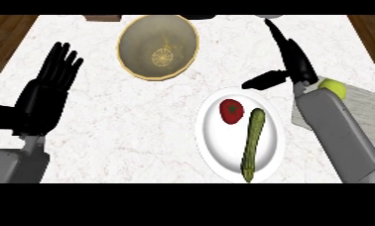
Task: Pick the tomato from the plate and place it in the bowl
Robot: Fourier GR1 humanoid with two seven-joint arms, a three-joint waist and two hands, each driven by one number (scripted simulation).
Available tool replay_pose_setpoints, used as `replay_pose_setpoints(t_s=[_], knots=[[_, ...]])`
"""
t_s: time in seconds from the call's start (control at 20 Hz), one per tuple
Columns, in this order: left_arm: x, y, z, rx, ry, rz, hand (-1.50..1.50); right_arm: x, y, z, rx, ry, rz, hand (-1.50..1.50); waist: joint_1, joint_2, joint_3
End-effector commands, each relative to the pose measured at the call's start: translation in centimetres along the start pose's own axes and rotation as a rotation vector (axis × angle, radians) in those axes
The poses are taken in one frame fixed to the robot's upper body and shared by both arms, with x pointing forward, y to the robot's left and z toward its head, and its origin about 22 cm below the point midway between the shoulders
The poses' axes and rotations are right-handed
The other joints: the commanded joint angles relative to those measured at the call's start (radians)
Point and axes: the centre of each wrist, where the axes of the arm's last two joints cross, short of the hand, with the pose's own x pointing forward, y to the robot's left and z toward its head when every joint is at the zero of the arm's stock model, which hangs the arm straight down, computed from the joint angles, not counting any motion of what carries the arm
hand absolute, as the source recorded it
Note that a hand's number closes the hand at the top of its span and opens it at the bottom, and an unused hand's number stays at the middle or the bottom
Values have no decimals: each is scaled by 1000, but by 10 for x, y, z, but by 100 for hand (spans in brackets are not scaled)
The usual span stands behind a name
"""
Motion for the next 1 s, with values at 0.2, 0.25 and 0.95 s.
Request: replay_pose_setpoints(t_s=[0.2, 0.25, 0.95], knots=[[-3, -11, -3, -30, -13, 2, 0, 41, -21, -33, 462, 253, 489, -150, 25, 1, -5], [-7, -9, -2, -30, -3, -8, 0, 41, -9, -35, 551, 295, 527, -150, 34, 5, -6], [-4, 13, 22, 14, 6, 6, 0, 121, 14, -53, 858, 399, 555, -150, -24, -9, 0]])
